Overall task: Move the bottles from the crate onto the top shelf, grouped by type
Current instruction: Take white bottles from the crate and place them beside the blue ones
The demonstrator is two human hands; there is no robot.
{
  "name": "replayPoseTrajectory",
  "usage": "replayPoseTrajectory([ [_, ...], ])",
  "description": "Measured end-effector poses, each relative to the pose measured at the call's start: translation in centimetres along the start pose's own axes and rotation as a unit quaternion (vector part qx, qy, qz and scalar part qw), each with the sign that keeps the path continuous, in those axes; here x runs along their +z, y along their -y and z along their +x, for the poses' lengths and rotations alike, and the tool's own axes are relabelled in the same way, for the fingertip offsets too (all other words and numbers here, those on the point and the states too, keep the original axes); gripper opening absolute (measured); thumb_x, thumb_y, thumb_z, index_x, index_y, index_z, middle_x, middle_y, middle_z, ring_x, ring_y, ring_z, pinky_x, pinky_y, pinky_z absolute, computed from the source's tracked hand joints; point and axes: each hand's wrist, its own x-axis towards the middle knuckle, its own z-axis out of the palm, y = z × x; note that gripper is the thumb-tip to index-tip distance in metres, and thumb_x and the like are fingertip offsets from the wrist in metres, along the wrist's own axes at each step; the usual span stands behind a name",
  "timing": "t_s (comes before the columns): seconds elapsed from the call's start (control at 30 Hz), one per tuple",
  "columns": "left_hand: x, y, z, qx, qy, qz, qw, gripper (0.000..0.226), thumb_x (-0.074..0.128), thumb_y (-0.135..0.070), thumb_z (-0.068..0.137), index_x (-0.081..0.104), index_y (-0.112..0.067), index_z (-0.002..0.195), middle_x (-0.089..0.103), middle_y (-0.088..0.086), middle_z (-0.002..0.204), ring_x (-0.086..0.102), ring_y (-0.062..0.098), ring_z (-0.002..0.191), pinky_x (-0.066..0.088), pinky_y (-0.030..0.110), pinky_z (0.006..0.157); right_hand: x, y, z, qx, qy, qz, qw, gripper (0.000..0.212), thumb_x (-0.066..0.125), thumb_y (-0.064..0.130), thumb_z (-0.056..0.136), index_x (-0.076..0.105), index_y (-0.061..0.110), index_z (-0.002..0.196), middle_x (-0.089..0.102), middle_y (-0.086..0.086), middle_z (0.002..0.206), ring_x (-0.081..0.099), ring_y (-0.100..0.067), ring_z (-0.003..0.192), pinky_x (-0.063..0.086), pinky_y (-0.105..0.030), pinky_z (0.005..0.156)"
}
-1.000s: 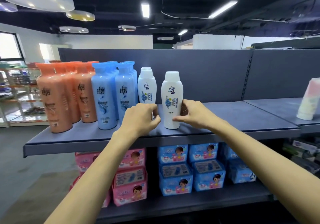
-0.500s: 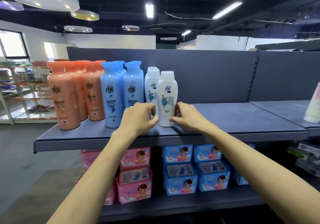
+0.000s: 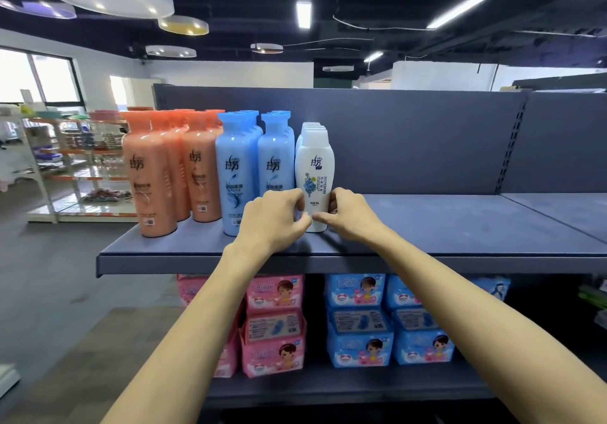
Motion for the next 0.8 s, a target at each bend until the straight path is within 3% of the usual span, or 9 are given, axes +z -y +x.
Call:
replayPoseTrajectory([
  [0.13, 0.1, 0.1, 0.1, -0.002, -0.007, -0.001, 1.0, 0.014, 0.057, -0.04, 0.081, 0.054, -0.027, 0.083, 0.061, -0.009, 0.069, 0.057, 0.023, 0.075, 0.039, 0.031, 0.062, 0.5, 0.0, 0.1, 0.005, -0.006, -0.002, 1.0, 0.038, 0.074, 0.033, 0.086, 0.056, 0.007, 0.108, 0.068, -0.008, 0.107, 0.063, -0.025, 0.093, 0.052, -0.036, 0.076],
  [0.47, 0.5, -0.1, -1.2, -0.001, 0.007, -0.009, 1.0, 0.015, 0.055, -0.042, 0.082, 0.053, -0.027, 0.083, 0.062, -0.007, 0.069, 0.059, 0.024, 0.075, 0.045, 0.033, 0.063, 0.7, -0.2, -1.3, 0.014, -0.023, -0.027, 0.999, 0.043, 0.072, 0.035, 0.088, 0.053, 0.005, 0.112, 0.065, -0.014, 0.112, 0.063, -0.032, 0.102, 0.053, -0.047, 0.088],
  [0.6, 0.5, -1.3, -1.2, 0.008, 0.007, -0.013, 1.0, 0.016, 0.055, -0.042, 0.083, 0.055, -0.028, 0.089, 0.063, -0.005, 0.072, 0.059, 0.025, 0.076, 0.046, 0.033, 0.065, -0.4, -1.1, -2.5, 0.009, -0.042, -0.053, 0.998, 0.048, 0.074, 0.041, 0.086, 0.052, 0.009, 0.114, 0.064, -0.011, 0.106, 0.061, -0.031, 0.098, 0.053, -0.045, 0.085],
  [0.8, 0.5, -4.0, -1.2, 0.042, 0.003, -0.033, 0.999, 0.016, 0.055, -0.041, 0.084, 0.056, -0.027, 0.092, 0.064, -0.006, 0.074, 0.06, 0.025, 0.078, 0.048, 0.036, 0.068, -3.2, -1.9, -4.9, -0.008, -0.063, -0.083, 0.995, 0.048, 0.072, 0.041, 0.088, 0.057, 0.011, 0.121, 0.067, -0.007, 0.116, 0.063, -0.024, 0.106, 0.051, -0.041, 0.093],
])
